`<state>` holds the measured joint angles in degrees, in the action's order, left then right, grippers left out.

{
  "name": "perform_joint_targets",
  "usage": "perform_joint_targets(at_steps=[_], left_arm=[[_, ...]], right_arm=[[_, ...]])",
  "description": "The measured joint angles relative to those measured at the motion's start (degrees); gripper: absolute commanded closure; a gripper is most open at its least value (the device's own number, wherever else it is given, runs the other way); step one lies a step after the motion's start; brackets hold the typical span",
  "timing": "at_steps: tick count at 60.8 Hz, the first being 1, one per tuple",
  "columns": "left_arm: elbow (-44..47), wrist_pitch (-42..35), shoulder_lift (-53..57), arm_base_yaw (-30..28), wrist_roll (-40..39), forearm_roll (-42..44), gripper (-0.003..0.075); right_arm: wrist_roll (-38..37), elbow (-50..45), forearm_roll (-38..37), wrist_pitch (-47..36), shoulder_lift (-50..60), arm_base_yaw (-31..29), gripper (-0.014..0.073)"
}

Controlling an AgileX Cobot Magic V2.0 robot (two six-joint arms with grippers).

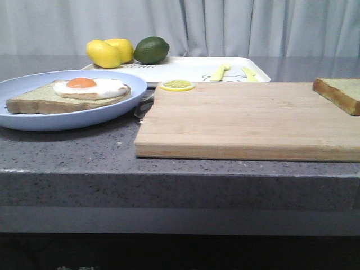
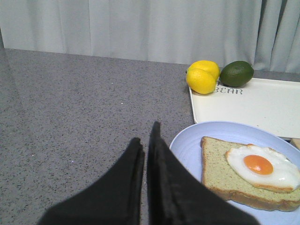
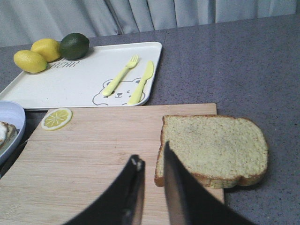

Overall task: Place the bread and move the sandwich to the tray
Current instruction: 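Move the right gripper down over the loose bread slice on the board, then grasp the bread slice with the right gripper and lift it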

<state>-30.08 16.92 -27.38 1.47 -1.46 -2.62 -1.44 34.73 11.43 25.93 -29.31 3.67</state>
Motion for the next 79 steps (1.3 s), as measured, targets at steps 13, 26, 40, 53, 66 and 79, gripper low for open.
perform_joint_targets(at_steps=[13, 26, 40, 53, 66, 79], left_arm=[[-0.1, -1.6, 0.0, 0.0, 0.1, -0.1, 0.0148], [-0.1, -2.1, 0.0, 0.0, 0.1, -0.1, 0.0155], [-0.1, -2.1, 0.0, 0.0, 0.1, -0.2, 0.0153], [-0.1, -2.1, 0.0, 0.0, 0.1, -0.2, 0.0153], [-0.1, -2.1, 0.0, 0.0, 0.1, -0.2, 0.0153], [-0.1, -2.1, 0.0, 0.0, 0.1, -0.2, 0.0153]], right_arm=[[0.0, 0.0, 0.0, 0.4, -0.2, 0.0, -0.0056], [0.0, 0.1, 0.1, 0.4, -1.8, 0.0, -0.0055], [0.0, 0.1, 0.1, 0.4, -3.9, 0.0, -0.0055], [0.1, 5.2, -1.7, 3.8, -14.8, -0.9, -0.0055], [0.1, 16.9, -2.1, 9.8, -32.0, -9.0, -0.0055], [0.2, 26.1, -2.1, 14.9, -45.0, -18.6, -0.0049]])
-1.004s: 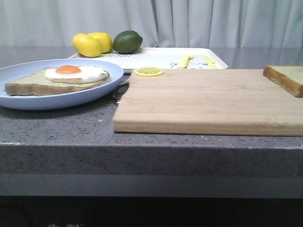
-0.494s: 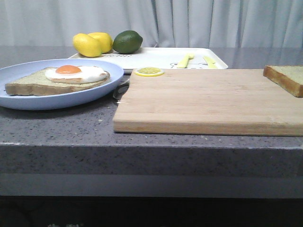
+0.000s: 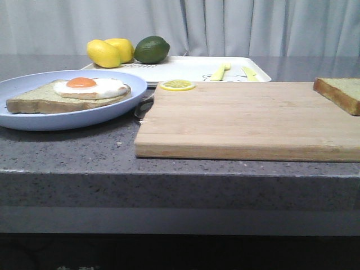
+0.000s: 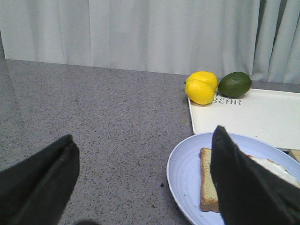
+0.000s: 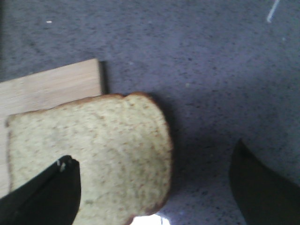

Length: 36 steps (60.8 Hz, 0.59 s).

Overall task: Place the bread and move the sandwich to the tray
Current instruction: 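Grasp the bread slice with the right gripper and lift it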

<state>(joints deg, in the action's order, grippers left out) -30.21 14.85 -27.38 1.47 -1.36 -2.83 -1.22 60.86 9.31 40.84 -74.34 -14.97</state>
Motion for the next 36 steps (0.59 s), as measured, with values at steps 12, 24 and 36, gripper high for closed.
perform_joint_targets(at_steps=[12, 24, 36], left_arm=[[0.0, 0.0, 0.0, 0.0, 0.0, 0.0, 0.0153], [0.0, 0.0, 0.0, 0.0, 0.0, 0.0, 0.0153], [0.0, 0.0, 0.0, 0.0, 0.0, 0.0, 0.0154]], right_arm=[[8.1, 4.4, 7.7, 3.9, -6.4, -4.9, 0.0041], [21.2, 5.6, 21.7, 8.2, -11.2, -9.9, 0.0048], [24.6, 5.6, 25.9, 9.0, -15.6, -11.1, 0.0049]])
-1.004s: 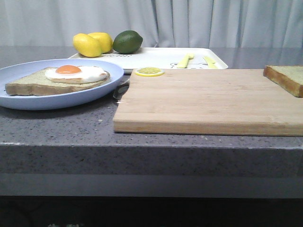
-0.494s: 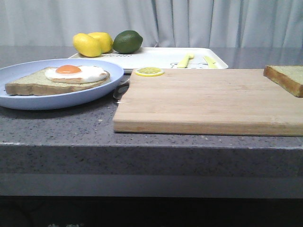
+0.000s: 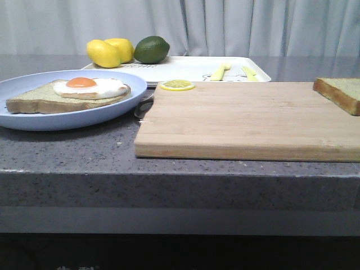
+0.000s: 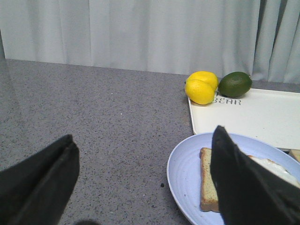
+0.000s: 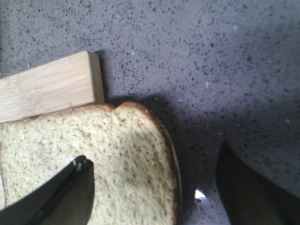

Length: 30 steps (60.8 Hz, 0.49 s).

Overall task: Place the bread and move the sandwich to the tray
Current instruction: 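Grasp the bread slice with the right gripper and lift it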

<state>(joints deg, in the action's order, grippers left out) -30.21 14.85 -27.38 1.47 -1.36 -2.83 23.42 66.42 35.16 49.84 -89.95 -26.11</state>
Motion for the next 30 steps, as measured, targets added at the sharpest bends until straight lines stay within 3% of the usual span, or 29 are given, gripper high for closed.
perform_joint_targets(at_steps=[8, 17, 30], left_arm=[[0.0, 0.0, 0.0, 0.0, 0.0, 0.0, 0.0154], [0.0, 0.0, 0.0, 0.0, 0.0, 0.0, 0.0154], [0.0, 0.0, 0.0, 0.0, 0.0, 0.0, 0.0154]], right_arm=[[2.0, 0.0, 3.0, 1.0, -2.8, 0.0, 0.0061], [5.2, 0.0, 7.4, 3.0, -4.9, 0.0, 0.0179], [6.2, 0.2, 9.3, 4.2, -5.7, -0.1, 0.0564]])
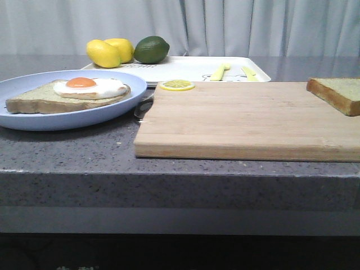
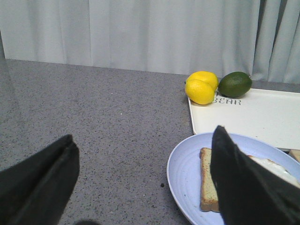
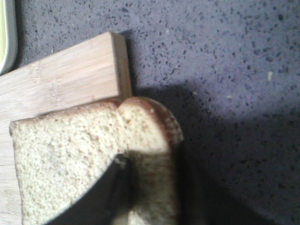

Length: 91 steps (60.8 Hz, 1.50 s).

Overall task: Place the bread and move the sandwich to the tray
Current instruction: 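Grasp the bread slice with the right gripper and lift it, then carry the bread with the right gripper and lower it onto the egg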

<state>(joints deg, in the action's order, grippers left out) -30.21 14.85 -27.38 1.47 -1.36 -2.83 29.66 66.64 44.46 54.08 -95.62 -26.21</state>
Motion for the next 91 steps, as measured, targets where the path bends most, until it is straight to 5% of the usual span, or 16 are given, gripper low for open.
perform_joint_targets(at_steps=[4, 19, 33, 46, 69, 91], left_arm=[[0.0, 0.0, 0.0, 0.0, 0.0, 0.0, 0.0154], [0.0, 0.0, 0.0, 0.0, 0.0, 0.0, 0.0154], [0.0, 0.0, 0.0, 0.0, 0.0, 0.0, 0.0154], [0.0, -0.2, 0.0, 0.0, 0.0, 0.0, 0.0154], [0.0, -0.4, 0.0, 0.0, 0.0, 0.0, 0.0154], [0.0, -0.4, 0.0, 0.0, 0.0, 0.0, 0.0154]], right_arm=[[0.0, 0.1, 0.9, 0.4, 0.0, -0.1, 0.0672], [0.1, 0.2, 6.8, 2.4, 3.6, -0.1, 0.0645], [0.2, 0.2, 25.1, 6.0, 11.6, 1.8, 0.0645], [0.3, 0.2, 37.2, 3.2, 12.7, 15.8, 0.0645], [5.3, 0.2, 55.0, -25.7, 7.8, 50.7, 0.0645], [10.6, 6.6, 58.2, -29.7, -7.0, 56.5, 0.0645]])
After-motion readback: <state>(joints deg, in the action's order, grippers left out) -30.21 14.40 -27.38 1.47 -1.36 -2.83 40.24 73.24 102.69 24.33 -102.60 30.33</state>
